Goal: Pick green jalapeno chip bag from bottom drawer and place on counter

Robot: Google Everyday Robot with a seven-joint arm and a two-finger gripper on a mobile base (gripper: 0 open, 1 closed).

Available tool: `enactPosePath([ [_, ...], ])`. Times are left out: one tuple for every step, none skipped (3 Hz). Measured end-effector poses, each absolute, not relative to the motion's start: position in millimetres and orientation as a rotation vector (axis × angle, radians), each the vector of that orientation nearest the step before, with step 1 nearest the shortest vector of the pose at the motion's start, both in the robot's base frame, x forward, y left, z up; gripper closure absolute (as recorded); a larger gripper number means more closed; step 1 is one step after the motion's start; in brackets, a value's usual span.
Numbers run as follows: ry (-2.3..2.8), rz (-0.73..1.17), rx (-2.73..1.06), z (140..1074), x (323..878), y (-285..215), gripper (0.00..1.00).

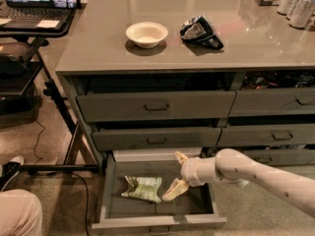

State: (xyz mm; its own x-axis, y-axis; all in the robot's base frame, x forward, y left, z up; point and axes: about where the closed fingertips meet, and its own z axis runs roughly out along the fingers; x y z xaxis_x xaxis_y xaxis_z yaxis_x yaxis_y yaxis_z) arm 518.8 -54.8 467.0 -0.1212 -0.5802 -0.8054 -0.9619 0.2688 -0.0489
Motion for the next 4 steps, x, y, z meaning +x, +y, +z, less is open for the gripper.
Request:
enactPosePath([
  [1.857, 0.660, -1.416, 412, 527, -35, 0.00],
  [1.847, 0.683, -1.423, 356, 537, -11, 0.00],
  [1.807, 0.750, -1.437, 296, 550, 13, 0.00],
  [1.778, 0.798, -1.461, 243, 563, 31, 0.00],
])
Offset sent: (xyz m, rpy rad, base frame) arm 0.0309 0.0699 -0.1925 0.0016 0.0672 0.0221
